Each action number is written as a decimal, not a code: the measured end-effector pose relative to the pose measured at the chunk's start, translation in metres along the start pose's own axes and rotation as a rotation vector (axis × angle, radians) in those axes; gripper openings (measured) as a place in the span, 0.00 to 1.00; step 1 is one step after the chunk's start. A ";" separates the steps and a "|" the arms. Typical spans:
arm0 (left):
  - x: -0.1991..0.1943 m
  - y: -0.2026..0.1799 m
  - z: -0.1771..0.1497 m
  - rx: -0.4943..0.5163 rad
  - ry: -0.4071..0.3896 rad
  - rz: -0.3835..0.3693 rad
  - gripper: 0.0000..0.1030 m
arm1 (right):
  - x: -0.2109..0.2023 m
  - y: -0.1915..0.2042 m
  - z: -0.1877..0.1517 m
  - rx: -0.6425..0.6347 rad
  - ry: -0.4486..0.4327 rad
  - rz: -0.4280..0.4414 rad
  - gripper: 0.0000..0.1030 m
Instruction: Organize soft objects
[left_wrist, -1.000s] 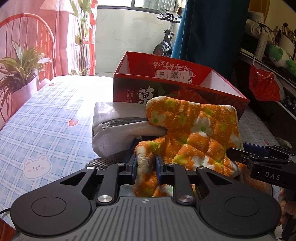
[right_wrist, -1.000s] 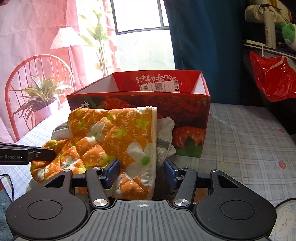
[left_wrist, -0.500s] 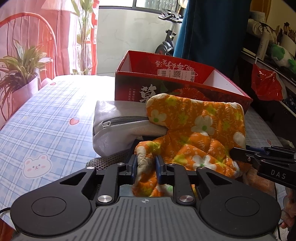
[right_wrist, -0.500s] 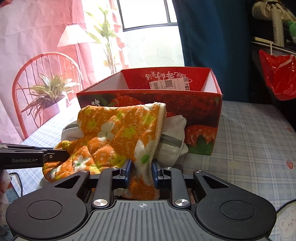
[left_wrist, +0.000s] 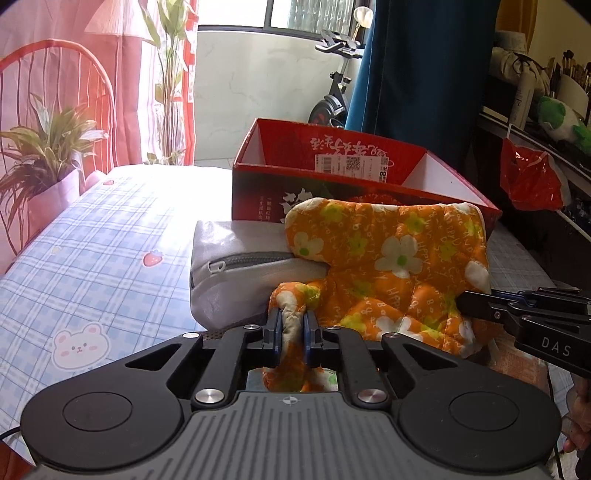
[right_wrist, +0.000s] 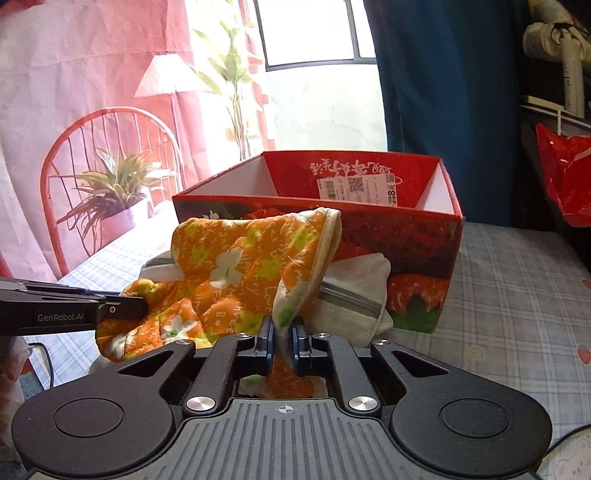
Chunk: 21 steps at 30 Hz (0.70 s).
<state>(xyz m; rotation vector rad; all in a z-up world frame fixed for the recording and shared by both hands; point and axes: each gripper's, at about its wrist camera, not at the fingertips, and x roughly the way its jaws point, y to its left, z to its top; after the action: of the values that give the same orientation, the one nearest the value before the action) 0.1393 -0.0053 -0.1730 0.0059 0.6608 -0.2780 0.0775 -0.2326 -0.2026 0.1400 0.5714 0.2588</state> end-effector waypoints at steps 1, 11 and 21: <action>-0.002 0.000 0.002 -0.002 -0.013 0.000 0.11 | -0.003 0.000 0.002 0.002 -0.010 0.004 0.08; -0.015 -0.004 0.013 0.009 -0.086 -0.009 0.11 | -0.022 0.003 0.016 -0.018 -0.095 0.005 0.07; -0.015 -0.007 0.034 0.039 -0.133 -0.015 0.11 | -0.020 -0.001 0.026 -0.030 -0.122 -0.005 0.07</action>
<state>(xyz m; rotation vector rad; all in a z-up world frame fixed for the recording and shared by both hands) 0.1469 -0.0119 -0.1361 0.0202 0.5234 -0.3027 0.0752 -0.2408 -0.1709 0.1245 0.4465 0.2522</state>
